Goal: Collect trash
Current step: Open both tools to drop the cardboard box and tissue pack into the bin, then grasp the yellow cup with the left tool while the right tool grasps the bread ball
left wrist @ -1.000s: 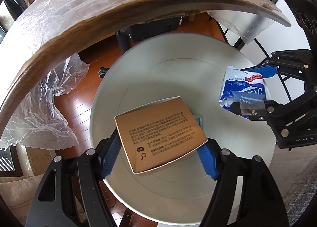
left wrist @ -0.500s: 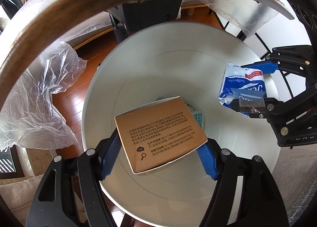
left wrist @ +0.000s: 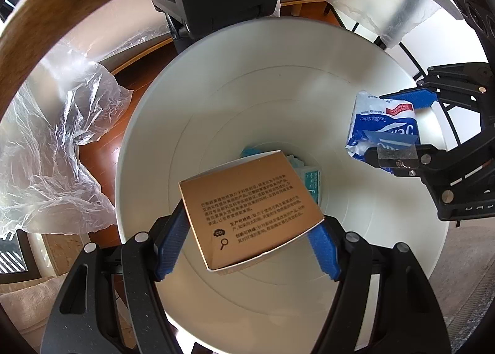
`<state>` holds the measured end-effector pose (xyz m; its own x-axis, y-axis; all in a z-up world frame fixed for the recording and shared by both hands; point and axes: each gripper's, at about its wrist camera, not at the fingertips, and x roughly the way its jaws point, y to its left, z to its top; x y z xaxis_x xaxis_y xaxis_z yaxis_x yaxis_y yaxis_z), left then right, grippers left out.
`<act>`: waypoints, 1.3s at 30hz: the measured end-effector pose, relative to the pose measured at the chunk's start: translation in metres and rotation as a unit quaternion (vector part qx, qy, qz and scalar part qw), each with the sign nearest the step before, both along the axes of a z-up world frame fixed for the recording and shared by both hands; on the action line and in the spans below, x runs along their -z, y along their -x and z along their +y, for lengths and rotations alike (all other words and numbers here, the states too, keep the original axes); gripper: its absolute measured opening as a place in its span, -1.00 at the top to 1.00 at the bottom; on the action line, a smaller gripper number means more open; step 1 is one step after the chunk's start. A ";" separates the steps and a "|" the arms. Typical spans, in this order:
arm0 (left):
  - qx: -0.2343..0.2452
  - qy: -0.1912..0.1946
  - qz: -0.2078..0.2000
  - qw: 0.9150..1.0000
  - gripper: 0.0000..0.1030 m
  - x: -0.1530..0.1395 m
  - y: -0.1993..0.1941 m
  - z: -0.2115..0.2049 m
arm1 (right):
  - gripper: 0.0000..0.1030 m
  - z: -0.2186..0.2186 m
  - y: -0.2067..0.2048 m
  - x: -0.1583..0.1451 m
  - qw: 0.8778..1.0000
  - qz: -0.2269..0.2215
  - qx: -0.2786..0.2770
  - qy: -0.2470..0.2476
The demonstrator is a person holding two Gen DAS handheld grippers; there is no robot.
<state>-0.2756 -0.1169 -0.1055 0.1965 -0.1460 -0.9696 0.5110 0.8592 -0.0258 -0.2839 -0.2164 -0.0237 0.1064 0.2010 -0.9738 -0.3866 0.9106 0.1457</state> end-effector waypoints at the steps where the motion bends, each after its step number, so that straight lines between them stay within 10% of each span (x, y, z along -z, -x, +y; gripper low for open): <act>1: 0.000 0.000 0.001 1.000 -0.39 0.001 0.000 0.000 | -0.08 0.000 0.000 0.001 1.000 0.001 0.000 0.001; 16: -0.017 0.020 -0.003 1.000 -0.60 -0.003 -0.001 0.009 | -0.54 -0.011 0.004 -0.008 1.000 -0.014 0.022 0.000; 24: -0.012 0.058 -0.053 0.997 -0.60 -0.069 0.023 0.023 | -0.59 -0.023 0.018 -0.068 0.996 -0.080 0.025 0.001; 32: -0.025 0.151 -0.205 0.967 -0.97 -0.196 0.026 0.038 | -0.92 -0.024 0.013 -0.176 0.967 -0.253 0.026 -0.020; 39: -0.093 0.148 -0.240 0.955 -0.97 -0.200 -0.049 0.042 | -0.92 -0.032 -0.065 -0.176 0.955 -0.282 0.094 -0.005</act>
<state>-0.2262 -0.0744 0.0949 0.6566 -0.3194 -0.6833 0.3645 0.9275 -0.0832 -0.2186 -0.2484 0.1523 0.6488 0.1363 -0.7487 -0.2366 0.9712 -0.0283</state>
